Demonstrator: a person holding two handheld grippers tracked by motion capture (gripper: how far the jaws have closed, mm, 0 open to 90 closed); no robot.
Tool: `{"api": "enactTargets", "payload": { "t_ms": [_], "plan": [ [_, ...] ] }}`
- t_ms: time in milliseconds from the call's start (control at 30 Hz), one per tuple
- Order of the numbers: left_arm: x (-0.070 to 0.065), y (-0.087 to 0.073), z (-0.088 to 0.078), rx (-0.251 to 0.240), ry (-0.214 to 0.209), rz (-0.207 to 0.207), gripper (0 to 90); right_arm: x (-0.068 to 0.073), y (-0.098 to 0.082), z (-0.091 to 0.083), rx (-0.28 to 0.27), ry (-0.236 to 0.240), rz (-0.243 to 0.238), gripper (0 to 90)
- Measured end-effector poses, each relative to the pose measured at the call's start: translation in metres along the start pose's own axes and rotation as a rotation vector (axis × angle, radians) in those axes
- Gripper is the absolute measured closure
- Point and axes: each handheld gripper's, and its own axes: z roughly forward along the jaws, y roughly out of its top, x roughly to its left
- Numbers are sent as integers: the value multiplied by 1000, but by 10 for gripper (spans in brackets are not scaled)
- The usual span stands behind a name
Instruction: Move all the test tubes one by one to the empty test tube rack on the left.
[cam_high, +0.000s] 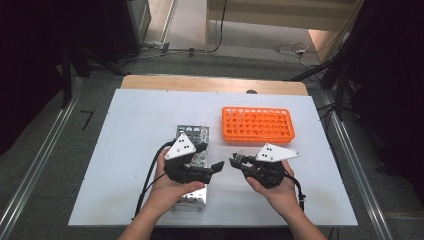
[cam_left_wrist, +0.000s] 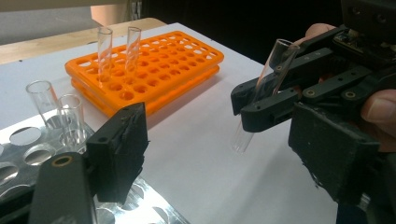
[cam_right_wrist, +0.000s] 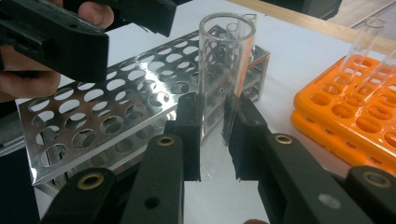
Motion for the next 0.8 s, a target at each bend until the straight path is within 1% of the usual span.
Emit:
{"api": "enactTargets", "payload": {
  "t_ms": [67,267,300,400,667,800],
  "plan": [
    [-2,0,1,1,-4,5,255,1,0,2,5,0,-8,738],
    [-8,0,5,6,-40,17,383,6,0,5,14,13,-19,738],
    [-9,0,6,10,-38,24,397,7,0,6,18,15,-23,738],
    [-13,0,8,2,-46,21,433,11,0,7,25,22,-30,738],
    [-20,2,10,-3,-66,49,531,19,1,11,36,41,-52,738],
    [-23,2,12,-6,-73,55,585,22,2,12,39,48,-59,738]
  ]
}}
